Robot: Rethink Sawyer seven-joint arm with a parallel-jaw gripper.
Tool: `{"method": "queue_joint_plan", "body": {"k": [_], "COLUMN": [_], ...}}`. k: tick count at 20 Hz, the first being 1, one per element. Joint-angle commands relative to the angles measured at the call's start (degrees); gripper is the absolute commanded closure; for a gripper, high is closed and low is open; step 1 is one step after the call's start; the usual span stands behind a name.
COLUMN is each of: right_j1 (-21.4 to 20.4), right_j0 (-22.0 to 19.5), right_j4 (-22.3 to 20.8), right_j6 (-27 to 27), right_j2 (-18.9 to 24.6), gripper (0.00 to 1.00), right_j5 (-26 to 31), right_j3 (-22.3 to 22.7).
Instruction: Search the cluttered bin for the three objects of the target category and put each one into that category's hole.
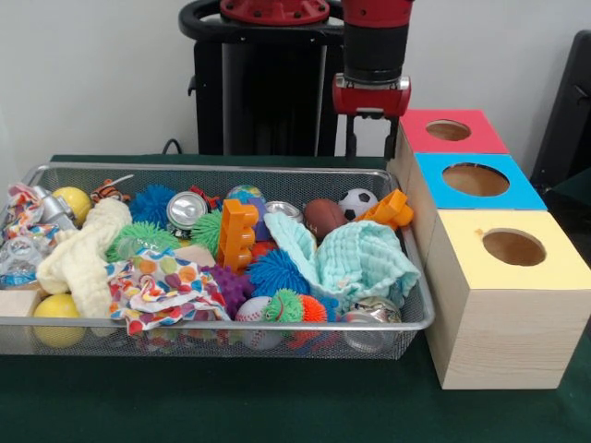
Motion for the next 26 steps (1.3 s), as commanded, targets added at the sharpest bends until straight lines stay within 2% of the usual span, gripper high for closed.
{"method": "queue_joint_plan", "body": {"k": [1, 2, 4, 8, 11, 13, 19, 26], "right_j1": [4.6, 2.9, 2.5, 3.3, 5.3, 5.4, 1.1, -3.4], "right_j0": [-3.9, -3.4, -2.9, -1.6, -0.6, -0.2, 0.3, 0.9], "right_j4": [0.2, 1.1, 2.4, 2.3, 1.2, 1.0, 1.9, 4.6], "right_j6": [3.3, 2.1, 0.4, 1.4, 2.5, 2.8, 3.4, 3.5], "right_j2": [6.0, 5.9, 6.0, 4.9, 4.1, 4.0, 4.0, 4.2], "gripper": [0.00, 0.00, 0.00, 0.00, 0.00, 0.00, 0.00, 0.00], "right_j5": [5.5, 9.5, 15.4, 16.6, 13.9, 14.1, 16.6, 25.0], "right_j3": [-4.4, -5.8, -9.6, -11.4, -13.7, -14.8, -14.9, -16.0]}}
